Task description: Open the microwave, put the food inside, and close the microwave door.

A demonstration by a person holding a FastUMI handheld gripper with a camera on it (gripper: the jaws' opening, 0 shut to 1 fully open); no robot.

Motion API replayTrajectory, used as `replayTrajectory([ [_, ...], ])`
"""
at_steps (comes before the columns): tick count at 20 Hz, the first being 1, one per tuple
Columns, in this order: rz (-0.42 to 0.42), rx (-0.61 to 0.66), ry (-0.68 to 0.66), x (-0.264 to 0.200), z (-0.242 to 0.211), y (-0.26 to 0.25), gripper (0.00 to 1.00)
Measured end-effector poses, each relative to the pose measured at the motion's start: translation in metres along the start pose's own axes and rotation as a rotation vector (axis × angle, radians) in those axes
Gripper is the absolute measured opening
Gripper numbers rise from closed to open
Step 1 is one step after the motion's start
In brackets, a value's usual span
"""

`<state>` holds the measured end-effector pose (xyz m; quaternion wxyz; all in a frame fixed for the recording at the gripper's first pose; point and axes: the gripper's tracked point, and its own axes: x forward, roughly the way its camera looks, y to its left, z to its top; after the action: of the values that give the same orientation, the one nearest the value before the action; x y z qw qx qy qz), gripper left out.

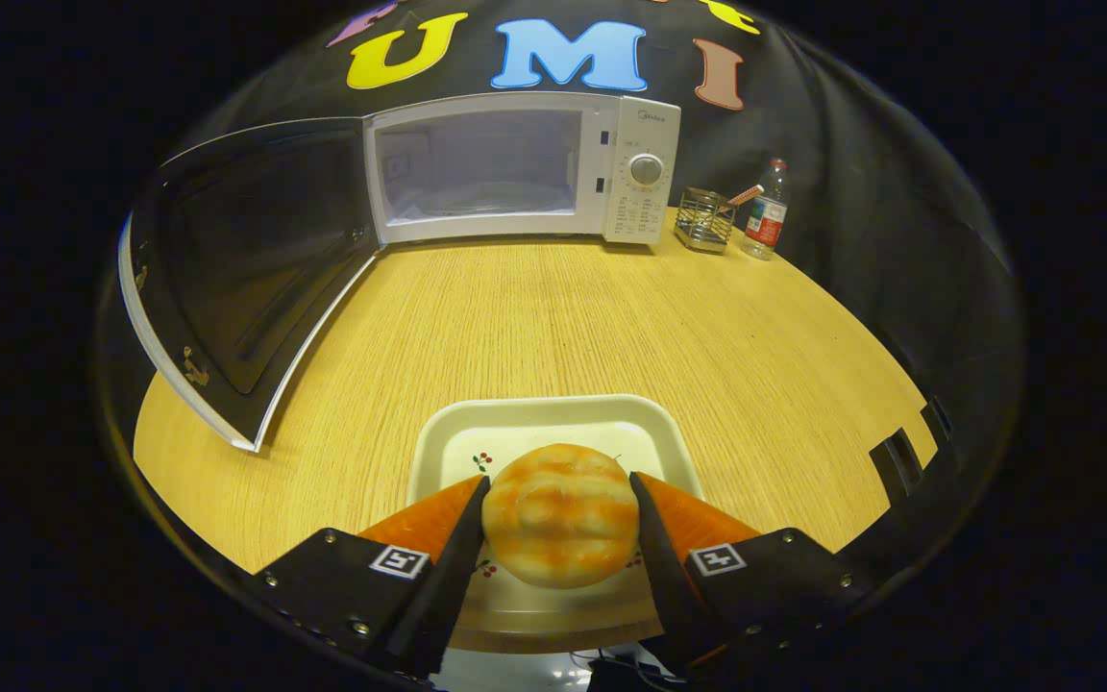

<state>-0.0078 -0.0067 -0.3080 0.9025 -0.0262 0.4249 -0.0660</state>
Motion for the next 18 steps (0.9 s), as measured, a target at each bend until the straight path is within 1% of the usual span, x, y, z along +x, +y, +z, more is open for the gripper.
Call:
replayTrajectory([
  [1,-0.004,-0.001,0.002,0.001,0.000,0.000,0.83],
  [3,-0.005,0.003,-0.009,-0.001,0.003,0.001,0.73],
  [6,-0.001,0.048,-0.055,-0.007,0.019,0.003,0.73],
  [8,0.009,0.095,-0.102,-0.013,0.038,0.004,0.72],
  [15,0.077,0.217,-0.203,-0.014,0.114,0.026,0.72],
  [18,0.109,0.234,-0.236,-0.008,0.149,0.040,0.72],
])
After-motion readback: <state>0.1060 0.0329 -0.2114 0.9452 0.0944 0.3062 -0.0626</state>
